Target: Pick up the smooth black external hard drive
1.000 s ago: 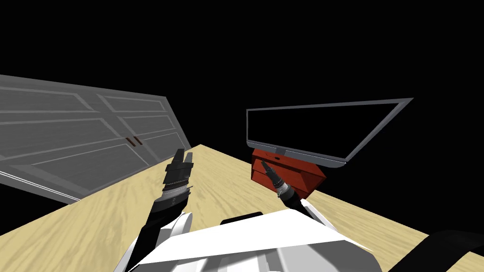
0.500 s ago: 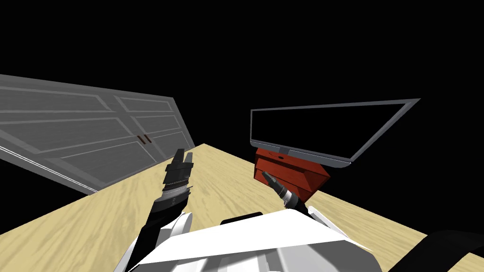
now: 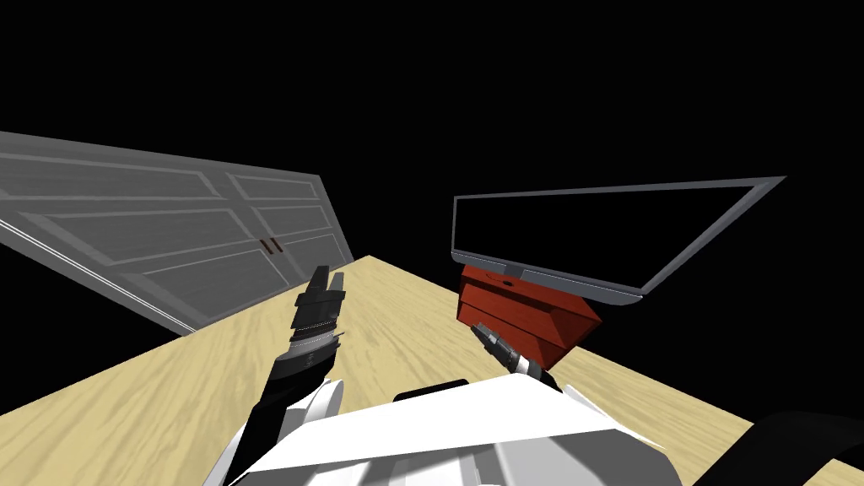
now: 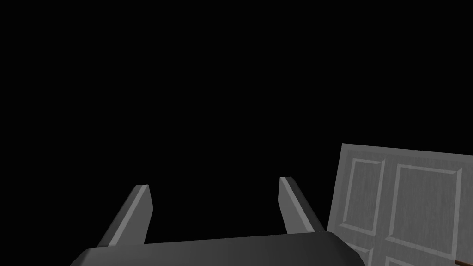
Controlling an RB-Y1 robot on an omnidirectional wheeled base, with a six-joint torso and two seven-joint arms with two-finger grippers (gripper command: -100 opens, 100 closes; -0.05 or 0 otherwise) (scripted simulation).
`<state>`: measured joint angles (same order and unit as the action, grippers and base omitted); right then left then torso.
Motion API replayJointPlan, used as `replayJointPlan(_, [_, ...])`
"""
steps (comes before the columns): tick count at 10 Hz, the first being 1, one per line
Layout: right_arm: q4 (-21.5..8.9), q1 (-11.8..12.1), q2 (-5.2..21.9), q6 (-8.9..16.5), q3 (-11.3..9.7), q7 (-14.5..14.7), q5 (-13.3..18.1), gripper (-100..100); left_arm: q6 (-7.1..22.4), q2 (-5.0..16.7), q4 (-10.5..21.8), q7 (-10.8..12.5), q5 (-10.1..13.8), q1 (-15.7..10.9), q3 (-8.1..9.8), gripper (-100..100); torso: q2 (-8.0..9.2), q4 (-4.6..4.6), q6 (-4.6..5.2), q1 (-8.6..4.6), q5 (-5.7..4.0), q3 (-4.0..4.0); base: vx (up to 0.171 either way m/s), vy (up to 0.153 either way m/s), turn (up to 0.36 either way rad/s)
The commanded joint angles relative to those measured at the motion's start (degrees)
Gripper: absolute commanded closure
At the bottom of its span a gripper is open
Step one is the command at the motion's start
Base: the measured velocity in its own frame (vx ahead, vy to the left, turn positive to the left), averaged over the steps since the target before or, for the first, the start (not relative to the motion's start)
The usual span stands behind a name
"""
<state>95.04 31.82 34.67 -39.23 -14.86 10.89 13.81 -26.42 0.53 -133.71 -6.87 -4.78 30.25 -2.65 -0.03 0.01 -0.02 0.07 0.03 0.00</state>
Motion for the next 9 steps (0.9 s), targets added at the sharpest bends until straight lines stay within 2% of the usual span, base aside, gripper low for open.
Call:
replayJointPlan(1, [-1.5,0.1,1.6,0.6,-0.2,0.1,0.3,-100,0.0,0.0,0.0,0.0,0.0,0.0,0.0,0,0.0,0.0,0.0,0.0,0.0,0.0,0.004,0.04,0.064])
replayJointPlan(3, [-6.3,1.4,5.3,0.7,-1.8,1.9,2.4,-100,0.0,0.0,0.0,0.0,0.0,0.0,0.0,0,-0.05,-0.01,0.0,0.09,0.03,-0.03,0.034,0.066,0.184])
replayJointPlan(7, [-14.0,2.8,10.2,1.0,-3.4,3.6,4.5,-100,0.0,0.0,0.0,0.0,0.0,0.0,0.01,0,-0.14,-0.02,0.01,-0.02,0.01,-0.08,0.046,0.03,0.116])
replayJointPlan(9, [-15.5,2.8,10.6,1.0,-3.4,3.6,4.5,-100,0.0,0.0,0.0,0.0,0.0,0.0,0.01,0,-0.2,-0.04,0.01,-0.1,-0.01,-0.11,0.039,-0.003,0.048])
